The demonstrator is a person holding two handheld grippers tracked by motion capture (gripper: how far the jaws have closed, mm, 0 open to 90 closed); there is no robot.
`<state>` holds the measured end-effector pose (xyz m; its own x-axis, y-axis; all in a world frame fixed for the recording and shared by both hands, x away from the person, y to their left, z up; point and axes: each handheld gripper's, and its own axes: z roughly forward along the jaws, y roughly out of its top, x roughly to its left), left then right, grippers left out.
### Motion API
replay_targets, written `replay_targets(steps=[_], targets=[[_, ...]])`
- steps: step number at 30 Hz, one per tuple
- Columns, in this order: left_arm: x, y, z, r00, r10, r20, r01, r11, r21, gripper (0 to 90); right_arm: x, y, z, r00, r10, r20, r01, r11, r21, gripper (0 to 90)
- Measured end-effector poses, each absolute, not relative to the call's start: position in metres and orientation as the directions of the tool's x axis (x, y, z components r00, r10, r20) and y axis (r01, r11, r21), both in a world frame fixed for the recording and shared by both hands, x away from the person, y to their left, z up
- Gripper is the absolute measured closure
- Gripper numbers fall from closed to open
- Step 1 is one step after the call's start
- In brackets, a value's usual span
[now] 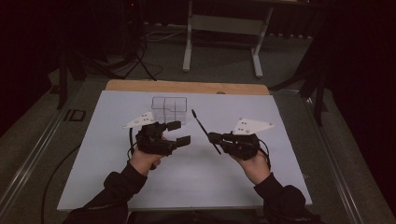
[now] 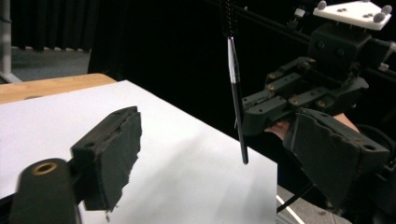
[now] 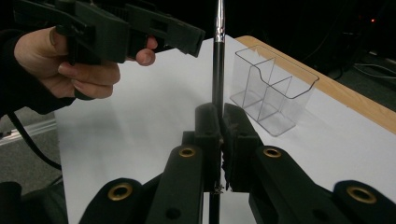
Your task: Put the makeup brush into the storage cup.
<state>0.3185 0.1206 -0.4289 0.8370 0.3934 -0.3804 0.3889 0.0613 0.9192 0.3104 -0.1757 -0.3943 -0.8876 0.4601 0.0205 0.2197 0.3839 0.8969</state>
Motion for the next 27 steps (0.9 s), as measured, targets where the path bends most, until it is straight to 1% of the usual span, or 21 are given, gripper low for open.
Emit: replay_targets(steps=[1, 4, 7, 9, 13, 14, 15, 17, 27], targets=[[0.319, 0.119, -0.429, 0.836, 0.393, -0.383, 0.39, 0.066, 0.918, 23.0, 0.311, -0.175, -0.395, -0.889, 0.457, 0.024, 0.221, 0.383, 0.897, 85.6], [0.322, 0.113, -0.429, 0.826, 0.393, -0.405, 0.408, 0.081, 0.91, 31.7, 0.31, -0.174, -0.398, -0.889, 0.456, 0.026, 0.225, 0.388, 0.894, 85.6], [0.325, 0.106, -0.428, 0.819, 0.385, -0.427, 0.427, 0.089, 0.9, 37.2, 0.311, -0.174, -0.4, -0.887, 0.461, 0.029, 0.229, 0.384, 0.895, 85.6], [0.326, 0.102, -0.427, 0.817, 0.387, -0.428, 0.429, 0.089, 0.899, 40.6, 0.311, -0.175, -0.401, -0.888, 0.459, 0.034, 0.234, 0.385, 0.893, 85.6], [0.326, 0.097, -0.425, 0.813, 0.393, -0.43, 0.429, 0.096, 0.898, 50.4, 0.311, -0.175, -0.403, -0.887, 0.46, 0.037, 0.238, 0.388, 0.891, 85.6], [0.327, 0.094, -0.424, 0.811, 0.391, -0.435, 0.428, 0.11, 0.897, 50.4, 0.31, -0.175, -0.403, -0.886, 0.462, 0.031, 0.234, 0.389, 0.891, 85.6], [0.328, 0.094, -0.424, 0.811, 0.389, -0.438, 0.429, 0.114, 0.896, 56.6, 0.31, -0.174, -0.404, -0.889, 0.457, 0.032, 0.234, 0.392, 0.89, 85.6], [0.329, 0.092, -0.423, 0.81, 0.392, -0.436, 0.43, 0.109, 0.896, 61.0, 0.31, -0.175, -0.405, -0.887, 0.46, 0.029, 0.233, 0.394, 0.889, 85.6], [0.332, 0.089, -0.423, 0.813, 0.364, -0.455, 0.456, 0.089, 0.886, 76.4, 0.311, -0.175, -0.405, -0.89, 0.455, 0.026, 0.231, 0.399, 0.887, 85.6]])
